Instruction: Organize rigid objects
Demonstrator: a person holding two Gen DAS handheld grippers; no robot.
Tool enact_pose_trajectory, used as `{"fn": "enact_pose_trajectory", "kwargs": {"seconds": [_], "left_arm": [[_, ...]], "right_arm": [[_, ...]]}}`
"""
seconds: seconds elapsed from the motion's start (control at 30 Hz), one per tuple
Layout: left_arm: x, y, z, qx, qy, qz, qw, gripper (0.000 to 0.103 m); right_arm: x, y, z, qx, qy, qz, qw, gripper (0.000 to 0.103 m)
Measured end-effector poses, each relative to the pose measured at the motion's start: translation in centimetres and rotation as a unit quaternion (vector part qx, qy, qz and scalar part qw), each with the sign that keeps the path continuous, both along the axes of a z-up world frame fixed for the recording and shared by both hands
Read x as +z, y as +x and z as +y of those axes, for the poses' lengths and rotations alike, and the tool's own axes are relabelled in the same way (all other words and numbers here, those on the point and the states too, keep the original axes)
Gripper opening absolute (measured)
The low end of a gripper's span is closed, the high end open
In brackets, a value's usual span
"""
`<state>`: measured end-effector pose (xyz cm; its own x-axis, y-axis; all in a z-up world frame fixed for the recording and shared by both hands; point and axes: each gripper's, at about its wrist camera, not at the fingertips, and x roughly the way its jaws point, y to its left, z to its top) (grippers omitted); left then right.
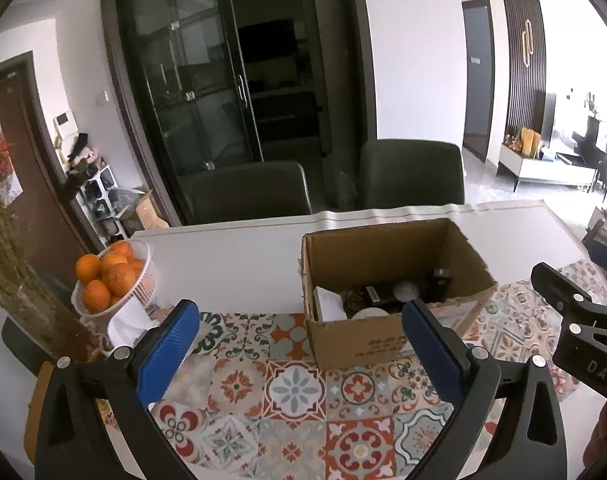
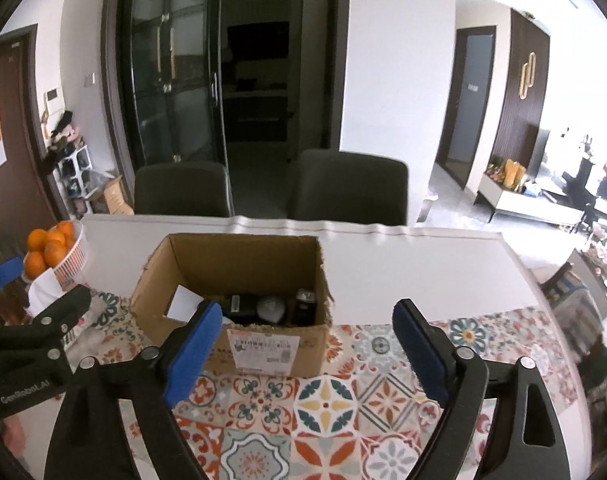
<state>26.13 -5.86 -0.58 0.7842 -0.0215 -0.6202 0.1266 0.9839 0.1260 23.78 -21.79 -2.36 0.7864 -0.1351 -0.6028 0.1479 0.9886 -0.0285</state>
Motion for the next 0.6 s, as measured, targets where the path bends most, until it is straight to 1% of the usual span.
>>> {"fn": "enact_pose_trajectory", "kwargs": {"seconds": [0.07, 0.33, 0.47, 0.6], "left_arm": [[0.7, -1.4, 0.3, 0.002, 0.002, -0.009, 1.0000, 0.103], [2.8, -6.1, 1.5, 0.014, 0.004, -0.041, 0.9991, 0.103], [3.4, -7.8, 2.0, 0.016, -0.006, -0.048, 0.9987, 0.103], [4.2, -9.5, 2.4, 0.015, -0.016, -0.058, 0.9981, 0.103]], "right_arm": [[0.8, -1.6, 0.2, -0.003, -0.002, -0.010, 1.000, 0.091], [2.6, -6.0, 0.9, -0.011, 0.001, -0.028, 1.000, 0.093], [3.3, -7.8, 1.7, -0.010, -0.010, -0.039, 0.999, 0.093], [4.1, -9.7, 2.0, -0.005, -0.007, -0.049, 0.999, 0.094]]}}
